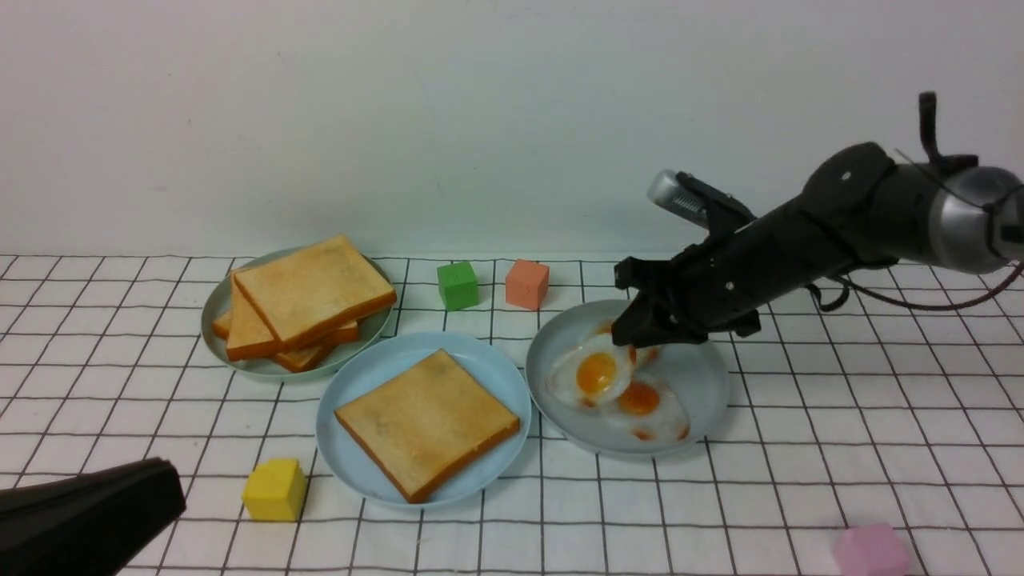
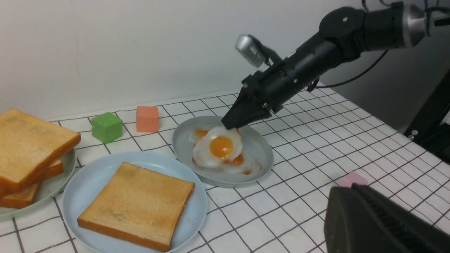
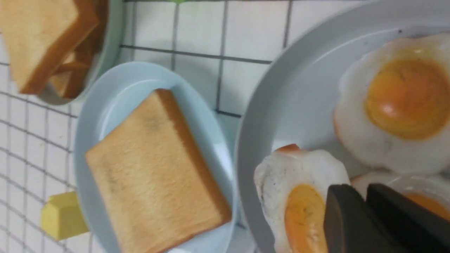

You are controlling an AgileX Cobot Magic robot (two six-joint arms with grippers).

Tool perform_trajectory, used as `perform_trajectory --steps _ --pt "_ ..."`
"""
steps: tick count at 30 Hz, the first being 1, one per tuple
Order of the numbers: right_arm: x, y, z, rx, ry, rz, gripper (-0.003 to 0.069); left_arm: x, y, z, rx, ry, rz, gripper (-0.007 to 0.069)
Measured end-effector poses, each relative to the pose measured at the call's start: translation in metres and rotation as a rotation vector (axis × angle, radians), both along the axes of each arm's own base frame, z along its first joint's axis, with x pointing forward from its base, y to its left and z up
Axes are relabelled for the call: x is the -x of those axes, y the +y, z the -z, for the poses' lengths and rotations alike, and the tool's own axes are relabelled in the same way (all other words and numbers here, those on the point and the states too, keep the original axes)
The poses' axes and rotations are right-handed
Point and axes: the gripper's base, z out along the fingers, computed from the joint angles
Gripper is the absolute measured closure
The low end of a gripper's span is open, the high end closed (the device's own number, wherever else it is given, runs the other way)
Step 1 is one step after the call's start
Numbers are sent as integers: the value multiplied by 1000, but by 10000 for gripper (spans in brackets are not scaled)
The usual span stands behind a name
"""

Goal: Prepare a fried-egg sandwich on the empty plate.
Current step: Use the right arm to place the fried egg on the slice of bread in the middle

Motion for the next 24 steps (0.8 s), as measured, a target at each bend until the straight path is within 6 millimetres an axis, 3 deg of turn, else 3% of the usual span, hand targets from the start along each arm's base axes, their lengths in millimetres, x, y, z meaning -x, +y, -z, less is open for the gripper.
perform_trajectory --steps 2,5,6,9,14,17,24 --pt "4 1 -11 -28 1 -12 582 0 0 1 -13 5 0 627" --pt "19 11 -46 -129 -28 -65 584 0 1 4 -62 12 -3 627" --pt "19 12 -47 -134 -31 -65 585 0 1 4 -61 12 -3 627" --pt "29 38 -54 -217 -33 -124 585 0 1 6 -85 17 -4 625" --pt "33 83 -25 -246 -11 -143 585 0 2 7 -93 23 -4 622" --pt "31 100 -3 -255 3 -122 585 0 2 7 -94 24 -4 620" --pt "20 107 34 -282 58 -32 585 0 2 7 -96 26 -4 620"
